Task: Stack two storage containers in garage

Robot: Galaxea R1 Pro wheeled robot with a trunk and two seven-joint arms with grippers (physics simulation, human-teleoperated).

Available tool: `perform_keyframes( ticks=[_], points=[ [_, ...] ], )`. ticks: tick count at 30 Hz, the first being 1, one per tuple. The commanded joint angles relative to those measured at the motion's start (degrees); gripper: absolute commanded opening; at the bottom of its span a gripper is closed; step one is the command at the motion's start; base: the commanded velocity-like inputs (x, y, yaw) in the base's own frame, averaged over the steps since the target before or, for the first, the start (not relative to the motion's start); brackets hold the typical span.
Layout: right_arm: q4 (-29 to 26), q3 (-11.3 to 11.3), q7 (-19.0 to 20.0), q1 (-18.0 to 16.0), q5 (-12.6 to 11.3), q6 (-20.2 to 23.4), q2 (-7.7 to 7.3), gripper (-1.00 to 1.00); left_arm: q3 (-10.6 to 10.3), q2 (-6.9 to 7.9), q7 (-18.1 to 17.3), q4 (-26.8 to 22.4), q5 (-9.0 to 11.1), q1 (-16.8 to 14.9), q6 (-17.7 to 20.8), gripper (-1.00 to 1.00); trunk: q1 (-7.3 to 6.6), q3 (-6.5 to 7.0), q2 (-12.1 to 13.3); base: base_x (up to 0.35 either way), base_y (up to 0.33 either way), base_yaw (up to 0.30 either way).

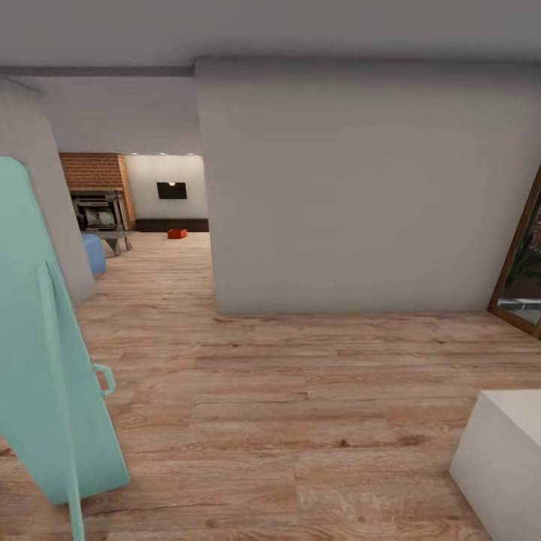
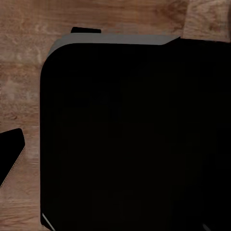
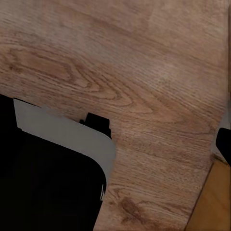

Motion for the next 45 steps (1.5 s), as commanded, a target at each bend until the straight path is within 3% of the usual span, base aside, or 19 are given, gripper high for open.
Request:
perform_keyframes(
  ticks=[1,45],
  points=[
    [0.17,0.49,-0.02,-0.05,-0.55,-0.36,0.03,1.0,0.0,-0.01,0.01,-0.01,0.48,-0.01,-0.13,1.0,0.03,-0.05,-0.03,0.323,0.0,0.0],
    [0.14,0.58,-0.64,-0.02,-0.41,0.33,0.12,1.0,0.01,-0.1,-0.02,-0.01,0.48,-0.01,-0.13,1.0,0.03,-0.05,-0.03,0.323,0.0,0.0]
  ],
)
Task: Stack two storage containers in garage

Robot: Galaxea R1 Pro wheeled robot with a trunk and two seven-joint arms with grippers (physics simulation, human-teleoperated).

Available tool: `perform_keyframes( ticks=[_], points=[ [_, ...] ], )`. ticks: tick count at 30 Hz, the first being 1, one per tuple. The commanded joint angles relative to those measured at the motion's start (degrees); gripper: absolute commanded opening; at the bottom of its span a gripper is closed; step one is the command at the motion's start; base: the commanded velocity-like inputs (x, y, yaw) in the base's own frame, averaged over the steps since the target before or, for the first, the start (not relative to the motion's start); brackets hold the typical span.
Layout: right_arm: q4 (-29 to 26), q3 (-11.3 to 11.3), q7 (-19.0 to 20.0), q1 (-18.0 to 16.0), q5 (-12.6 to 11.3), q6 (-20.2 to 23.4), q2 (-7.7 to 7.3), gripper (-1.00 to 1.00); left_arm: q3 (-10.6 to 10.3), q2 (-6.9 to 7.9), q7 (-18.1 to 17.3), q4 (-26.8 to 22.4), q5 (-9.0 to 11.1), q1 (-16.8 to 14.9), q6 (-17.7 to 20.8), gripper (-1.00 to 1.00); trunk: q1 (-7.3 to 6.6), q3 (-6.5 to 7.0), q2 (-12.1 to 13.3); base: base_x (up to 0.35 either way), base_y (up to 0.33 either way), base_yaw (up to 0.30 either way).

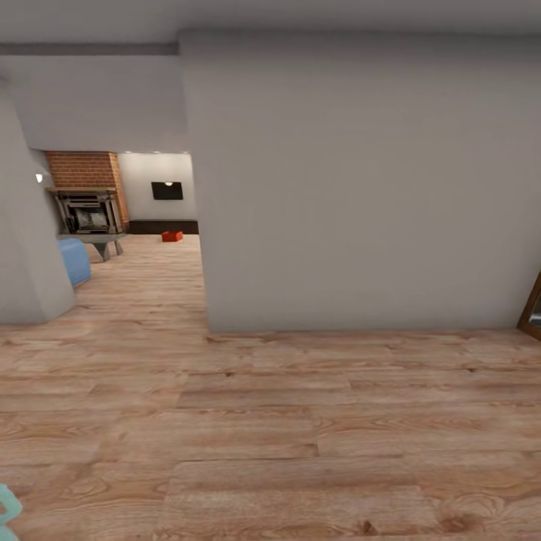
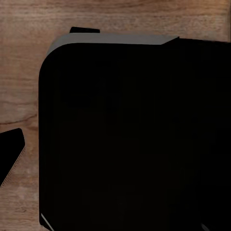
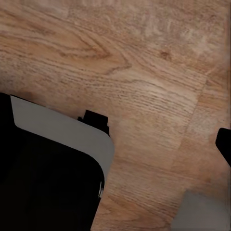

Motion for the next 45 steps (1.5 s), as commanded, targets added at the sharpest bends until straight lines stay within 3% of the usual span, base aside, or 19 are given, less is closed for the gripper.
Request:
perform_keyframes(
  ticks=[1,25,45],
  points=[
    [0.18,0.49,-0.02,-0.06,-0.54,-0.35,0.03,1.0,0.02,-0.01,0.04,-0.01,0.48,-0.01,-0.17,1.0,0.03,-0.05,-0.03,0.323,0.0,0.0],
    [0.18,0.49,-0.02,-0.06,-1.09,-0.72,0.01,1.0,0.01,-0.01,0.03,-0.01,0.48,-0.01,-0.13,1.0,0.03,-0.06,-0.03,0.323,0.0,0.003],
    [0.17,0.41,-0.02,-0.06,-1.22,-0.88,-0.06,1.0,0.02,-0.01,0.11,-0.01,0.48,-0.01,-0.34,1.0,0.03,-0.29,-0.03,0.323,0.0,0.111]
  ],
)
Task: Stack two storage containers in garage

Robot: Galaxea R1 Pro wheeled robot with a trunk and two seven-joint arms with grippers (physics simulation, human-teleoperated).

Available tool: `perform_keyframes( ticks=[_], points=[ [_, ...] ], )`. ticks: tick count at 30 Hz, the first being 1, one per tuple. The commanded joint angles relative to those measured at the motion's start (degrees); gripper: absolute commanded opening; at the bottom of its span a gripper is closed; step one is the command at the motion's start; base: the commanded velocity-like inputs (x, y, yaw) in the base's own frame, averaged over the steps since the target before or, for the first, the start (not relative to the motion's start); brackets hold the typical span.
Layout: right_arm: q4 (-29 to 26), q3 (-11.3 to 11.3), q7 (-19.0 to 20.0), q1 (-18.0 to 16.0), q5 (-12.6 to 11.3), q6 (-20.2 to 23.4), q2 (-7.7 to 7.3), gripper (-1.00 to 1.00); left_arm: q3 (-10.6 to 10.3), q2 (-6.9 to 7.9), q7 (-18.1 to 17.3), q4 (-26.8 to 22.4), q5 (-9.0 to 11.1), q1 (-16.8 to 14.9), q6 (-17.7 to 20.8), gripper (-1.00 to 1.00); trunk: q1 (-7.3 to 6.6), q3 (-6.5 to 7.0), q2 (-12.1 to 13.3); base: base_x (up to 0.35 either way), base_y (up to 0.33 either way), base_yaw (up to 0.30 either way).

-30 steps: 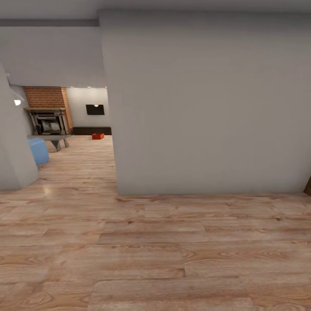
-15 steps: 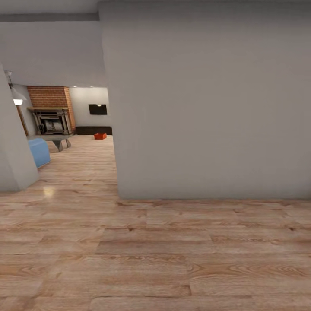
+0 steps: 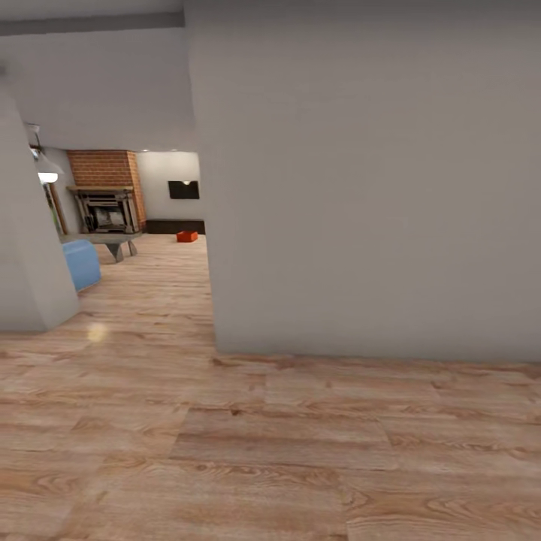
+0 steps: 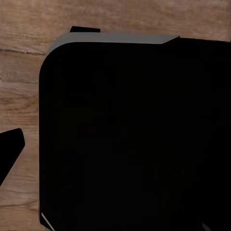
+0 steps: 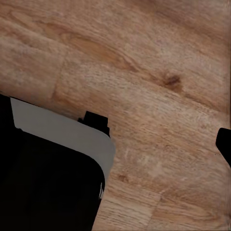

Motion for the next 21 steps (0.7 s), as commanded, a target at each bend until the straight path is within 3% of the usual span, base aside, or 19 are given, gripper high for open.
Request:
perform_keyframes(
  ticks=[1,21],
  points=[
    [0.18,0.49,-0.02,-0.06,-0.54,-0.35,0.03,1.0,0.01,-0.02,0.0,-0.01,0.48,-0.01,-0.14,1.0,0.03,-0.05,-0.03,0.323,0.0,0.255],
    [0.16,0.49,-0.02,-0.06,-0.55,-0.36,0.03,1.0,0.01,-0.02,0.0,-0.01,0.48,-0.01,-0.26,1.0,0.03,-0.05,-0.03,0.323,0.0,0.269]
  ],
)
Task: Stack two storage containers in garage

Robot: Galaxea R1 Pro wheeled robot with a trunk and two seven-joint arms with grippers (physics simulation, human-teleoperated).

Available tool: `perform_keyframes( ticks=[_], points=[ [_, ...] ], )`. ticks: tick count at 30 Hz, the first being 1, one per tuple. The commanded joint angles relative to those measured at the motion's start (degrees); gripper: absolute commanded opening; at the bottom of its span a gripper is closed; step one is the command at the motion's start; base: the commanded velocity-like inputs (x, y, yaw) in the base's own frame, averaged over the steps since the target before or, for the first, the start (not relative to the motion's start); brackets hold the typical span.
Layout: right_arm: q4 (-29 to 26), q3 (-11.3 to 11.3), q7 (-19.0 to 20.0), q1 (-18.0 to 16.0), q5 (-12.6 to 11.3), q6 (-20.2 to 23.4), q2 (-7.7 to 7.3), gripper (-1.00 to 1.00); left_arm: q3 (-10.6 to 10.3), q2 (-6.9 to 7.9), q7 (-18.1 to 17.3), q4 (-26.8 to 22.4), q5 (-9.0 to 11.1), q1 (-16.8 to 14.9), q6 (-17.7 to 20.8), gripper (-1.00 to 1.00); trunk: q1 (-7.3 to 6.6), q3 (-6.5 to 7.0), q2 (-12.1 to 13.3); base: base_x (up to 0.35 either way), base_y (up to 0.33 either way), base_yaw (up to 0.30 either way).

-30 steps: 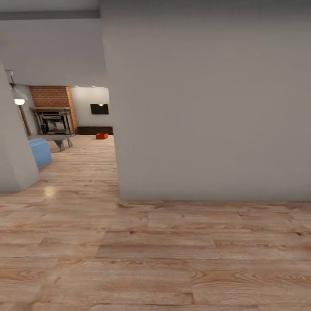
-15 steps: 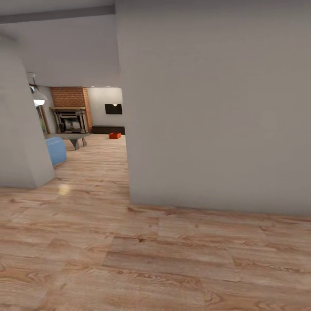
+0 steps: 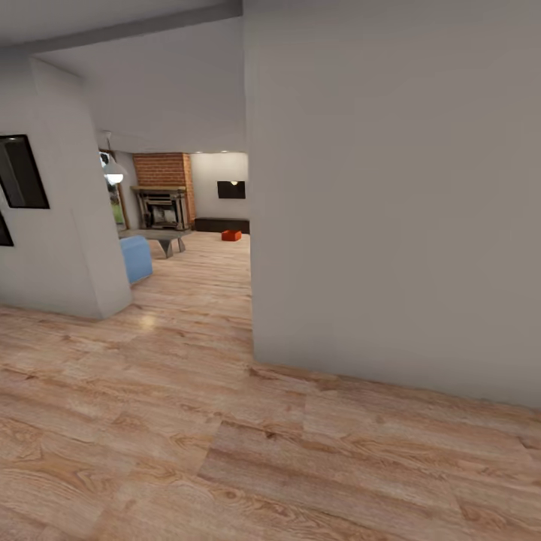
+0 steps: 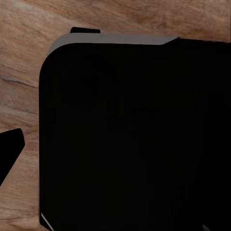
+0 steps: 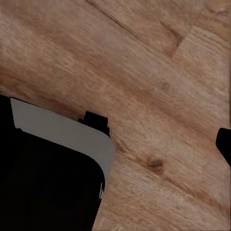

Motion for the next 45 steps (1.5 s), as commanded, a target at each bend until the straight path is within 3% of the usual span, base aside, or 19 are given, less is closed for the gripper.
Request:
perform_keyframes(
  ticks=[1,33,45],
  points=[
    [0.18,0.49,-0.02,-0.06,-0.54,-0.35,0.03,1.0,0.01,-0.02,0.04,-0.01,0.48,-0.01,-0.12,1.0,0.03,-0.05,-0.03,0.323,0.0,0.27],
    [0.19,0.47,-0.04,-0.06,-0.54,-0.35,0.03,1.0,0.01,-0.01,0.05,-0.02,0.48,-0.01,-0.09,1.0,0.03,-0.05,-0.03,0.323,0.0,0.268],
    [0.18,0.49,-0.02,-0.06,-0.54,-0.35,0.03,1.0,0.01,0.01,0.03,-0.02,0.48,-0.01,-0.04,1.0,0.03,-0.05,-0.03,0.323,0.0,0.029]
  ],
)
